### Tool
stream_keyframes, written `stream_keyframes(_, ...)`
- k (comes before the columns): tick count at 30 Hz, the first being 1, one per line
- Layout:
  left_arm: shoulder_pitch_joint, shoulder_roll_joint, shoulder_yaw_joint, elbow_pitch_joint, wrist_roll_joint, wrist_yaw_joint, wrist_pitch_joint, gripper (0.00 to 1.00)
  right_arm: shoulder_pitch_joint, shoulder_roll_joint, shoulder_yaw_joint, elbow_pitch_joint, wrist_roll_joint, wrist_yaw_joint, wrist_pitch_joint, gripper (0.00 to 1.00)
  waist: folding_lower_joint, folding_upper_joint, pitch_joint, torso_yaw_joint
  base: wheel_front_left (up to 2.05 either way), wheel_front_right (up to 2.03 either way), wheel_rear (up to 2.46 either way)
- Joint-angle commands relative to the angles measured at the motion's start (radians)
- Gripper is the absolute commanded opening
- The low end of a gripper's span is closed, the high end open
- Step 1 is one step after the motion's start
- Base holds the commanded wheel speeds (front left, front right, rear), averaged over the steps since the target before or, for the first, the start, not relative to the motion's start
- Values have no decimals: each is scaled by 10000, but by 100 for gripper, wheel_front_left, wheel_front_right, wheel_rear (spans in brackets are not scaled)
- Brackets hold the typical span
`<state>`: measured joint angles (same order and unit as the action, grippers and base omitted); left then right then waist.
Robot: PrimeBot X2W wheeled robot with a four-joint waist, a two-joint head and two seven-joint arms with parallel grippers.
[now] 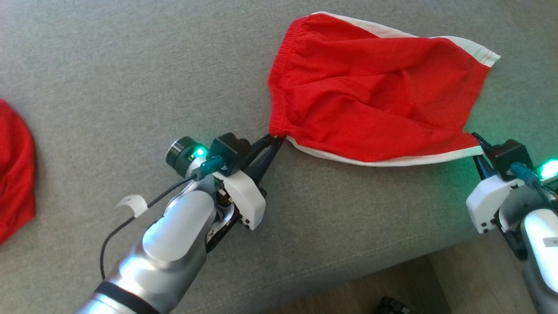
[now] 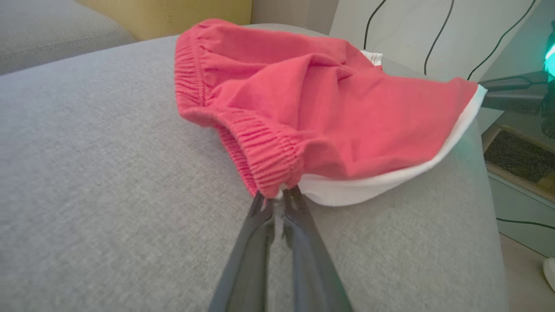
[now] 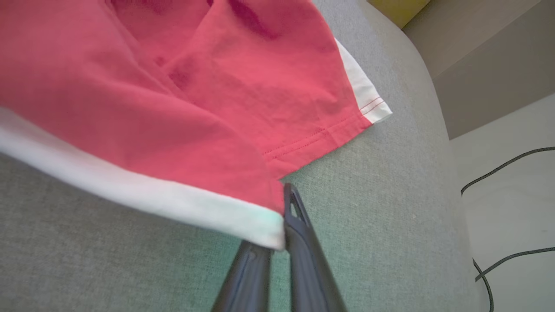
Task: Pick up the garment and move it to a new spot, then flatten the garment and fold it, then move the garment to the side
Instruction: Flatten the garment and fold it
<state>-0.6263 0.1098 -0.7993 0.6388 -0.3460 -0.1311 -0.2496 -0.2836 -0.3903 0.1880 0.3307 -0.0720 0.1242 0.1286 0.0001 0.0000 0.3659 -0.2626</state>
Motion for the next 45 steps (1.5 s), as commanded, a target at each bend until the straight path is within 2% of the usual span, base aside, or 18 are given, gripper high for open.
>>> stream_keyframes(1,-382,127,270,-397,-57,4,-122,0,-167,-211,27,-319,-62,65,-131,0,-1,0,-10,43,0,0,0)
stream_keyframes(9,-56,212,844,-1250,10,4,-122,0,-282,-405,-109,-679,-327,65,-742,0,-1,0,-458,611,0,0,0)
stream_keyframes(19,464,413,2403,-2712,-475,4,-122,0,-1562,-964,163,-1140,-624,65,-1860,0,-1,0,-2086,1749,0,0,0)
stream_keyframes(28,664,893,3640,-3757,-1018,131,54,0,-2923,-1227,364,-1281,-273,65,-2257,0,-1,0,-3392,2202,0,0,0)
stream_keyframes(33,1144,1202,3451,-4558,-1455,99,1019,0,-2651,-1450,795,-1514,505,65,-1814,0,-1,0,-3726,2307,0,0,0)
stream_keyframes(36,1682,1569,3317,-5478,-1835,93,1902,0,-2196,-2006,956,-2058,1263,65,-1259,0,-1,0,-3797,2318,0,0,0)
stream_keyframes(40,2305,2061,3399,-6917,-2158,358,2873,0,-1441,-2745,902,-3076,1813,65,-495,0,-1,0,-3730,2285,0,0,0)
stream_keyframes(45,2294,2545,3719,-8321,-2412,715,3839,0,-1368,-3279,680,-4122,2271,65,250,0,-1,0,-3332,2151,0,0,0)
